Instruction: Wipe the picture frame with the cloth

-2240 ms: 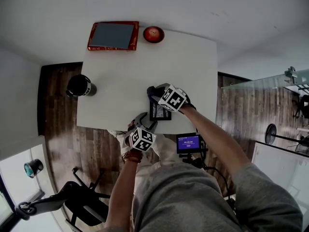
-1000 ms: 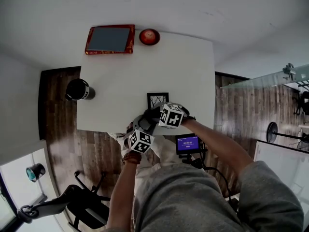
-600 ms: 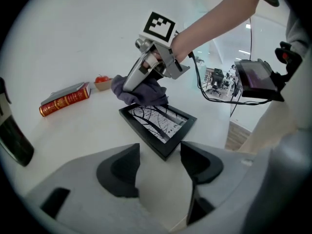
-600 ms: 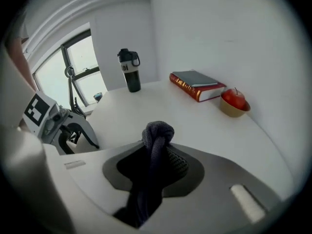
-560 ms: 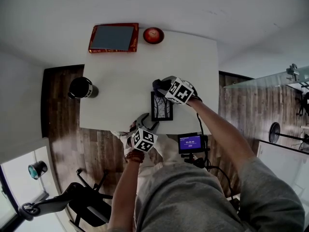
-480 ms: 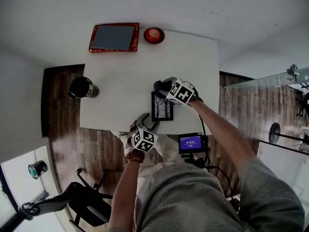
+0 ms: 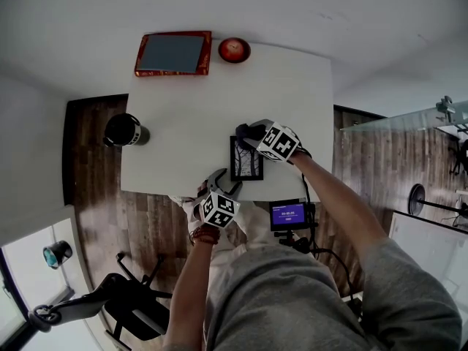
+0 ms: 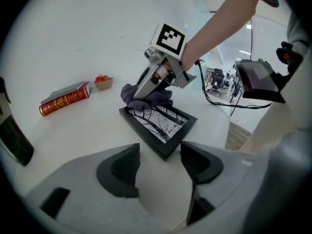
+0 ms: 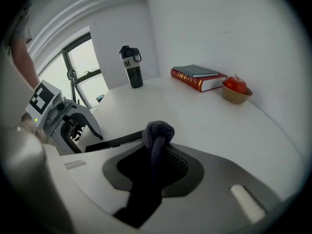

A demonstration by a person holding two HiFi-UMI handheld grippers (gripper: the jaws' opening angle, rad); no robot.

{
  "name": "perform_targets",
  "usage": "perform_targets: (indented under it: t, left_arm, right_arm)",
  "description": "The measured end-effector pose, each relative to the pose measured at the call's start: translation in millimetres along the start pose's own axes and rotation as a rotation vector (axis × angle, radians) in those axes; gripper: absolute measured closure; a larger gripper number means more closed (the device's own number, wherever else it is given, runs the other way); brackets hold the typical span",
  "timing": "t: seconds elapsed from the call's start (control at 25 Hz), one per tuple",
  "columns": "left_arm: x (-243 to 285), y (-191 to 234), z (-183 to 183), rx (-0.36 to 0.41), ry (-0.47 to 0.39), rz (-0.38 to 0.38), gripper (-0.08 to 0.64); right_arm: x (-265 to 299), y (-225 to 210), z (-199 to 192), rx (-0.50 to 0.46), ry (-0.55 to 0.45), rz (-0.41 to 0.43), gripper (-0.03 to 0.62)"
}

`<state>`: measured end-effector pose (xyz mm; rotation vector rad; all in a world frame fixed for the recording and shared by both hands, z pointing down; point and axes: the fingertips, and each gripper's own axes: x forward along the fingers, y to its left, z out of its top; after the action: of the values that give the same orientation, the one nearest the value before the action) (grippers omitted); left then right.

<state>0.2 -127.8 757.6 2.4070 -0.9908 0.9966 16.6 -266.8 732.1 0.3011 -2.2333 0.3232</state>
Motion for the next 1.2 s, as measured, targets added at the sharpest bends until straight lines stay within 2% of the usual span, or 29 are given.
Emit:
perform_targets:
  t: [0.32,0.6,0.96,1.2]
  left_arm:
    - [-1.0,-0.8,-0.8,-0.001,0.0,0.001,0.285]
    - [-1.4,-0.4,-1.2,-0.001,0.0,-0.001,0.285]
    - [-1.9,-1.4,-0.2,0.0,-0.002,0.001,0.285]
    - [-1.7,-0.4,-1.0,-0.001,0.0,0.003,0.285]
  right_arm:
    - [-1.0,6.6,-2.1,0.0,0.006,-0.018,0.495]
    - [0.5,38.0,-20.9,-0.043,0.034,0.039,0.497]
    - [-5.0,66.7,-29.4,-0.01,0.035,0.095,0.497]
    - [-6.1,98.9,-39.2,-0.04,0.034,0.161,0.497]
